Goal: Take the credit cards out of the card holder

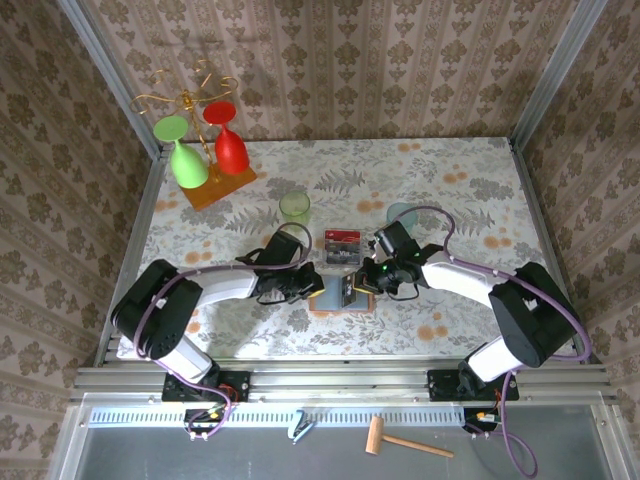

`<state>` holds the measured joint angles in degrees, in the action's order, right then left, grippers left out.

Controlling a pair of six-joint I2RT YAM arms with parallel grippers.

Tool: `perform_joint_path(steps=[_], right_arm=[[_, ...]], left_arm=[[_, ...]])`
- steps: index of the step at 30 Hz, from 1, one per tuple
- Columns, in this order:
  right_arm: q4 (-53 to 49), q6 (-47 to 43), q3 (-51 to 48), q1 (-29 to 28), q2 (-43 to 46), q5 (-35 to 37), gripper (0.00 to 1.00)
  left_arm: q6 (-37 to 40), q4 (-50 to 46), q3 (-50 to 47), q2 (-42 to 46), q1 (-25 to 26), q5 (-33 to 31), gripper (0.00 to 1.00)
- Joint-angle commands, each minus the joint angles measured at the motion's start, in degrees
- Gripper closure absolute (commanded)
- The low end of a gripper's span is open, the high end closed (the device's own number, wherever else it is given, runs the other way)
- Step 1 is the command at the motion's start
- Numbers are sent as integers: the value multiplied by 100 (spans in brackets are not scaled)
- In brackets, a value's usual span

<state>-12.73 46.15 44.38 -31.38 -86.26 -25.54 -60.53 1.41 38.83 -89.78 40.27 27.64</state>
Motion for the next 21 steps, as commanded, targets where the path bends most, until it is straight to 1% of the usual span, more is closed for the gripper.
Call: perform_joint_path(steps=[1, 5, 9, 14, 17, 21], right_arm=[[-339, -128, 192, 26, 192, 172, 94], [-576, -313, 337, 26, 214, 130, 96], [-994, -884, 566, 20, 263, 128, 97], [-1858, -2102, 1062, 17, 249, 141, 99], [-2489, -2864, 1385, 15, 203, 296, 99], [-3005, -3977, 1750, 9, 199, 426, 100]], left_arm=[[128, -142, -59, 209, -52, -31, 93], [138, -100, -102, 255, -82, -39, 93], [116, -3, -199, 324, -137, -39, 93], [107, 52, -322, 435, -204, -39, 93], [106, 78, -397, 515, -244, -39, 93], [103, 109, -489, 625, -289, -51, 93]])
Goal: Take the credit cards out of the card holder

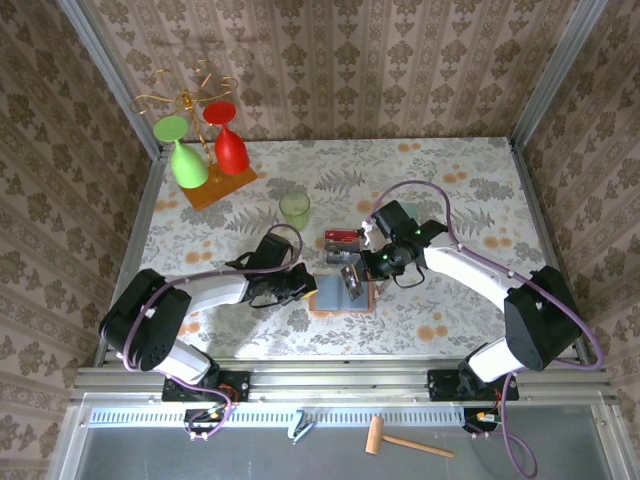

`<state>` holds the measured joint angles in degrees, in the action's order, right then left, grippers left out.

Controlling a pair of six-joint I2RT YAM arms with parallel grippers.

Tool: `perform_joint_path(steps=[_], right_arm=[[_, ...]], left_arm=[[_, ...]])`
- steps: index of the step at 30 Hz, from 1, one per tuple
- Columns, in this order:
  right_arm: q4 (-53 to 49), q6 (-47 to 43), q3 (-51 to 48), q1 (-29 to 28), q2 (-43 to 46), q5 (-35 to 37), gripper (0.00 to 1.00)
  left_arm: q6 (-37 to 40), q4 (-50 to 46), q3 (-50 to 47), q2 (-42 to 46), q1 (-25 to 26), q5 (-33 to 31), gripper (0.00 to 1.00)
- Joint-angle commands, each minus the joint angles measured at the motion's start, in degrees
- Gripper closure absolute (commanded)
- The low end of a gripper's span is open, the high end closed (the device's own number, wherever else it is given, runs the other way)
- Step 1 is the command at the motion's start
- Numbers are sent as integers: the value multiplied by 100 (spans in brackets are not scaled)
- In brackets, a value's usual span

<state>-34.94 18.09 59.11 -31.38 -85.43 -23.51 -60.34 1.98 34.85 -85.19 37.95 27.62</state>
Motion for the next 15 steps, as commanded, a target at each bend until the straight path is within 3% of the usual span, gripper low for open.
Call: perform_joint_path(steps=[1, 11, 15], right_arm=[[-907, -1470, 388, 9, 125, 302, 100], [-2395, -4519, 1384, 9, -108, 304, 100], [-2839, -5212, 1760, 0, -340, 584, 100]], left_arm=[[82, 50, -112, 198, -76, -55, 93], [92, -92, -308, 619, -179, -149, 93], [109, -207, -373, 814, -209, -203, 93]])
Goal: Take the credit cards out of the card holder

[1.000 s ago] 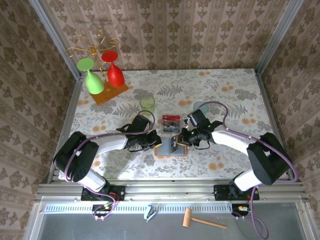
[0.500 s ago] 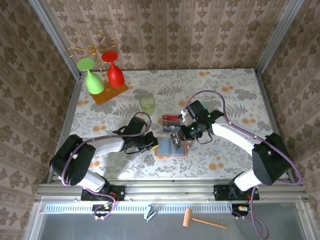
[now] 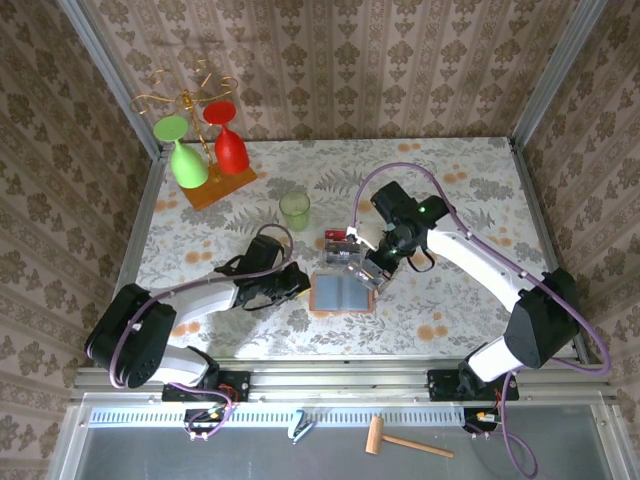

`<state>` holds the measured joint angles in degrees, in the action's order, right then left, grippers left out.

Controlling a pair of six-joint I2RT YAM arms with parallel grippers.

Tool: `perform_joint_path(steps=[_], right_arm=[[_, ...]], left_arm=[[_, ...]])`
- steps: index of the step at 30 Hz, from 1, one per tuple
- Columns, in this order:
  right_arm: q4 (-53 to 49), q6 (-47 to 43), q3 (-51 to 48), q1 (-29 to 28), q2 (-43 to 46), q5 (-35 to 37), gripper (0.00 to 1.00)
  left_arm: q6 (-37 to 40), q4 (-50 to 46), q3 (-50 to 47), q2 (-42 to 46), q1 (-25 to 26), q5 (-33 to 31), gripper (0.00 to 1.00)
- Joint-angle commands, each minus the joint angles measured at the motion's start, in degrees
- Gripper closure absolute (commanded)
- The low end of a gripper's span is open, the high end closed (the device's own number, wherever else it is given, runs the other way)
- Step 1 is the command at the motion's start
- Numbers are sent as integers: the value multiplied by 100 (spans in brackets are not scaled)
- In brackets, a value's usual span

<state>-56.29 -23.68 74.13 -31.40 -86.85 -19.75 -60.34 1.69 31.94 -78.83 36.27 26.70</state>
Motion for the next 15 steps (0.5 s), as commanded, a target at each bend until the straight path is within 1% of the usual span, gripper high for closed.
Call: perform_joint_path(steps=[1, 8, 15], right_arm=[[-781, -1130, 375, 2, -279, 288, 100], [-1279, -1647, 1110, -6, -895, 480, 100], [-1620, -1889, 1931, -42, -1536, 713, 100]], left_arm=[[108, -195, -99, 219, -54, -127, 93], [85, -305, -202, 442, -85, -200, 93], [94, -391, -283, 618, -169, -252, 93]])
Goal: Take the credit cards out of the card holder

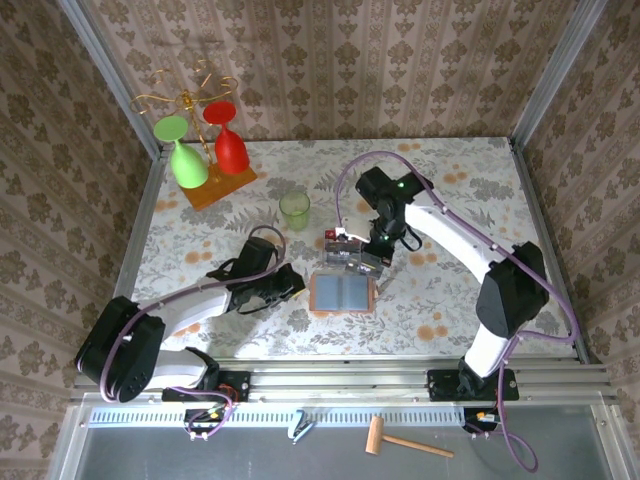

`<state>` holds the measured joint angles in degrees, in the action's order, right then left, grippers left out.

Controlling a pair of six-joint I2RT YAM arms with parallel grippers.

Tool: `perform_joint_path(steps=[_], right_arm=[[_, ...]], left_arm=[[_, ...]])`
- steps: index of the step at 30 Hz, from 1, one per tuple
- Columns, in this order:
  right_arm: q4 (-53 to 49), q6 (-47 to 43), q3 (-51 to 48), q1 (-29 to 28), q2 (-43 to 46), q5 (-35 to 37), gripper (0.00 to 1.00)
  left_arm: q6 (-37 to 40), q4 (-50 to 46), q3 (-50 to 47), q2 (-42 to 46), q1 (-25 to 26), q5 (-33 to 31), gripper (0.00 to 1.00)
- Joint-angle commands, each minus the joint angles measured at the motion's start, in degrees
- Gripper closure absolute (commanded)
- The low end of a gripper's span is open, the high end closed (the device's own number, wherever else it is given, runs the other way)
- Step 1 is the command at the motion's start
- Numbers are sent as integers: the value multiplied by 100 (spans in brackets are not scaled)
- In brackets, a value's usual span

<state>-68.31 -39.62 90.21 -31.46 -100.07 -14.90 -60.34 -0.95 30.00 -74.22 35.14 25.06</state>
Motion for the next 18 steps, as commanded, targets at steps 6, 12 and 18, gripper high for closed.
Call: perform_joint_path(steps=[6, 12, 18], right_arm=[[-549, -497, 934, -44, -700, 277, 100], [-697, -719, 1527, -44, -1171, 284, 100], [-795, -877, 2028, -46, -1618, 280, 100]], left_arm=[[81, -169, -174, 293, -169, -106, 93], [101, -179, -200, 311, -296, -98, 93], [101, -178, -177, 270, -408, -71, 93]])
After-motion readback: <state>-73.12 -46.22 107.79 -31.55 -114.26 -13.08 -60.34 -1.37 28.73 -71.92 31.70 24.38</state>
